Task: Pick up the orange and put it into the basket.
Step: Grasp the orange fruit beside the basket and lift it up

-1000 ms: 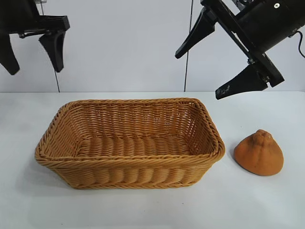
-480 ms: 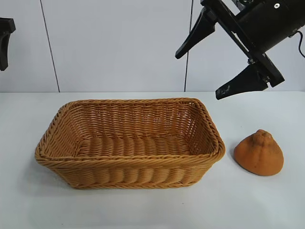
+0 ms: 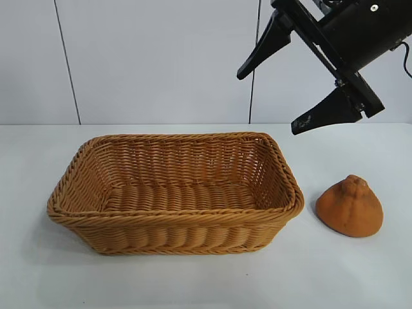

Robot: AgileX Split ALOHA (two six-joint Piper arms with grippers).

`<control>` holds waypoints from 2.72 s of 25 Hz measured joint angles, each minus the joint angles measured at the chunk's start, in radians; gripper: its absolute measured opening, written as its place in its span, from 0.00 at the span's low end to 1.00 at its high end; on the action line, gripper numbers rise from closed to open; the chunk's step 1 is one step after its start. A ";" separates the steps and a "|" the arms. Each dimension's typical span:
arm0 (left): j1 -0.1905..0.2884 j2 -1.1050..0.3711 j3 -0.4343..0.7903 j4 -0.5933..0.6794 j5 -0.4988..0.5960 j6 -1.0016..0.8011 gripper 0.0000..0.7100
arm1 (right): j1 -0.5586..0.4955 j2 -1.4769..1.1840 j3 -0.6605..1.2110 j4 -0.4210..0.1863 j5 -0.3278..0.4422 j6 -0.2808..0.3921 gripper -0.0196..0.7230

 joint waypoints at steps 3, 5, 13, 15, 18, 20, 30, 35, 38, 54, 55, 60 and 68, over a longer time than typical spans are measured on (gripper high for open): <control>0.000 -0.124 0.132 0.001 0.003 0.003 0.87 | 0.000 0.000 0.000 -0.002 0.000 0.000 0.92; 0.000 -0.209 0.210 0.001 0.003 0.005 0.87 | 0.000 0.000 0.000 -0.002 0.001 0.000 0.92; 0.000 -0.599 0.468 0.001 -0.036 0.007 0.87 | 0.000 0.000 0.000 -0.005 0.002 0.000 0.92; 0.000 -0.696 0.537 0.001 -0.060 0.007 0.87 | 0.000 0.000 0.000 -0.005 0.002 0.000 0.92; 0.000 -0.855 0.629 0.001 -0.095 0.007 0.87 | 0.000 0.000 0.000 -0.005 0.003 0.000 0.92; 0.000 -0.949 0.680 0.001 -0.108 0.007 0.87 | 0.000 0.000 0.000 -0.005 0.003 0.000 0.92; 0.000 -1.291 0.772 0.002 -0.144 0.008 0.87 | 0.000 0.000 0.000 -0.005 0.003 0.000 0.92; 0.000 -1.352 0.772 0.006 -0.148 0.008 0.87 | 0.000 0.000 0.000 -0.006 0.001 0.000 0.92; 0.000 -1.388 0.772 0.005 -0.148 0.008 0.87 | 0.000 0.000 0.000 -0.006 0.001 0.000 0.92; 0.000 -1.639 0.774 0.000 -0.147 0.009 0.87 | 0.000 0.000 -0.059 -0.221 0.063 0.074 0.92; 0.000 -1.639 0.774 0.000 -0.147 0.009 0.87 | 0.000 0.000 -0.077 -0.280 0.078 0.108 0.92; 0.000 -1.639 0.775 0.000 -0.147 0.009 0.87 | 0.000 0.000 -0.134 -0.605 0.150 0.269 0.92; 0.000 -1.639 0.775 0.000 -0.150 0.009 0.87 | -0.060 0.005 -0.135 -0.702 0.130 0.316 0.92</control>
